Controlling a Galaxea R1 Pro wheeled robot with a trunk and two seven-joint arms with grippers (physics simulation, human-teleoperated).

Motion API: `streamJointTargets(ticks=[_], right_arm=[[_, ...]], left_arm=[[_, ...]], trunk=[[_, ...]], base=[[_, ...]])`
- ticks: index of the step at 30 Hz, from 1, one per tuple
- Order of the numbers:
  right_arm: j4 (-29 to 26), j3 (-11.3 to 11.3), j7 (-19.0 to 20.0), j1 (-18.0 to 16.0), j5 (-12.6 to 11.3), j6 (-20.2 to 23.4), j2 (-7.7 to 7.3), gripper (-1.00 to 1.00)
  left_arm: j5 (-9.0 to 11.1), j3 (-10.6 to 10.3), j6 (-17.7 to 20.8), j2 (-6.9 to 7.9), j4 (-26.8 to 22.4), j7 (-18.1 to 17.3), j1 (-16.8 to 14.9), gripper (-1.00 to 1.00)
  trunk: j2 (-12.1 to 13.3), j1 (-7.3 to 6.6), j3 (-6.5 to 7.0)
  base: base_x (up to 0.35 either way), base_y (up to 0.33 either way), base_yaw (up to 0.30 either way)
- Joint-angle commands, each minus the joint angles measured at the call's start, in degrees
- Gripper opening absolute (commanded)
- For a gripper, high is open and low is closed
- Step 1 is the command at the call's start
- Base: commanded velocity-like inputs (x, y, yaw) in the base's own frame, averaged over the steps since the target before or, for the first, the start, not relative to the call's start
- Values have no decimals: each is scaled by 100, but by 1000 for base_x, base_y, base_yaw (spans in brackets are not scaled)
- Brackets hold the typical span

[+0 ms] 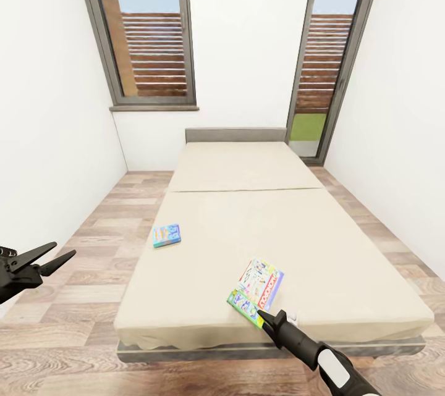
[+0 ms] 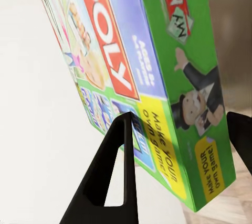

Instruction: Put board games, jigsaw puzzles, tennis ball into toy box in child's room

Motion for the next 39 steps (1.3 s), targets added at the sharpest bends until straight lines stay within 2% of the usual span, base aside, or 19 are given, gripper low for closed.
streamJointTargets(ticks=[1,13,18,24,27,34,37,39], right_arm=[[3,-20,6,-3,-12,36,1,-100],[-32,-33,-110,-7,4,-13,1,-100],[-48,-45,-275,-7,5,-32,-5,-100],[-365,-37,-403,-12,8,5,-2,-100],[-415,-41,-574,-123,-41,30,6,-100],[-587,-38,-712,-443,-7,141,217,-100],[-942,-11,-752,-447,27,118,282,-100],[-1340,103,-813,-411,62,146,274,-100]], left_arm=[[0,2,28,1,1,-13,-3,100],[-7,2,28,1,1,-5,-2,100],[-9,5,28,6,1,-5,-2,100],[-9,3,28,3,1,0,-3,100],[-9,2,23,1,1,5,-3,100],[-10,2,19,1,1,22,-3,100],[-12,2,16,1,1,43,-3,100],[-10,2,12,1,3,58,-3,100]], trunk=[[39,-23,13],[521,-287,229],[721,-397,319],[962,-528,426],[1082,-594,480],[1363,-748,606],[1483,-814,660],[1563,-858,696]], base=[[0,0,0],[0,0,0],[0,0,0],[0,0,0],[0,0,0],[0,0,0],[0,0,0],[0,0,0]])
